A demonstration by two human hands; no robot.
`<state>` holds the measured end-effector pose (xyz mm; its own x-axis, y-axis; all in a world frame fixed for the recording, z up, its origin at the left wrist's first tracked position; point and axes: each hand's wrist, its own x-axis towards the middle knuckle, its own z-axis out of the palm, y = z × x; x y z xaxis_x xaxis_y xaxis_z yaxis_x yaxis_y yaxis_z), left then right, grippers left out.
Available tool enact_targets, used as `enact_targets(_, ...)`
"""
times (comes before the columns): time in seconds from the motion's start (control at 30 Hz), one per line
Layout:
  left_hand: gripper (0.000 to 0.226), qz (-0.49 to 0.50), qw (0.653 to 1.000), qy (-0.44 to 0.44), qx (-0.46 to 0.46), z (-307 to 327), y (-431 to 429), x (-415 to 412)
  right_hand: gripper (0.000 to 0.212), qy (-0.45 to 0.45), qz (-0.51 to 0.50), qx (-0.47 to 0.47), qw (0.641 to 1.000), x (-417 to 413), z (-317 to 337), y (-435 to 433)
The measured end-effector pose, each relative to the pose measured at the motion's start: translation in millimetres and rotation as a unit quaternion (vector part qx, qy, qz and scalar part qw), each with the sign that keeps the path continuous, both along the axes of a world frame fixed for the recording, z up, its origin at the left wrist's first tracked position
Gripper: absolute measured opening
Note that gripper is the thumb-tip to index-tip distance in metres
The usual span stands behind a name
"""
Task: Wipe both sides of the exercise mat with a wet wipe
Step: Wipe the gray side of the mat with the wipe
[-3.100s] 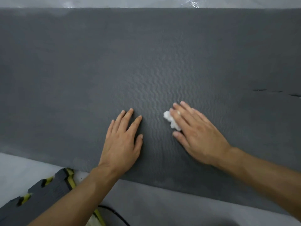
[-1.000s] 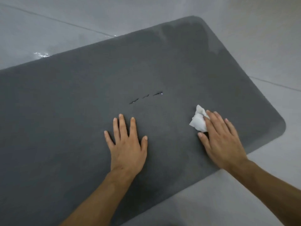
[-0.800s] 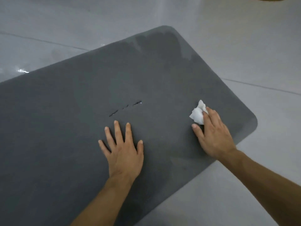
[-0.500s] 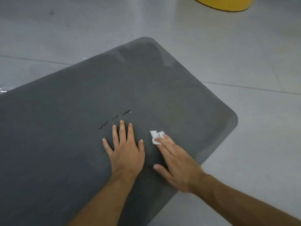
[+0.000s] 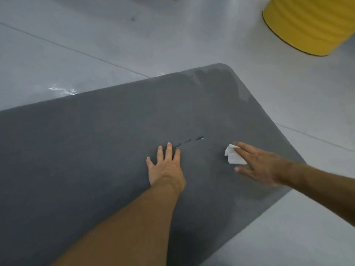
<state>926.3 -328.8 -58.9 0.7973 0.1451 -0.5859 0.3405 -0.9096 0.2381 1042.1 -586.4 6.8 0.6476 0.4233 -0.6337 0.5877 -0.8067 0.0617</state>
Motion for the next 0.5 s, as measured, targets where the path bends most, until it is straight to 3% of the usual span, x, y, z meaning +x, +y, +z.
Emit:
enact_targets(0.07,0.087,0.020,0.998,0.047,-0.026,22,1,-1,0.081,0.014,0.028,-0.019,0.999,4,41,18)
enact_targets(0.2,0.087,0.003,1.000,0.000,-0.014,47,0,10,0.078,0.013,0.038,0.033,0.999,20,51,46)
enact_targets(0.33,0.082,0.033,0.999,-0.026,-0.002,28,-2,23,0.076,0.016,0.057,0.062,0.996,45,3,59)
enact_targets(0.5,0.065,0.059,0.994,-0.078,0.046,-12,-4,27,0.085,-0.090,0.041,0.108,0.989,74,-77,33)
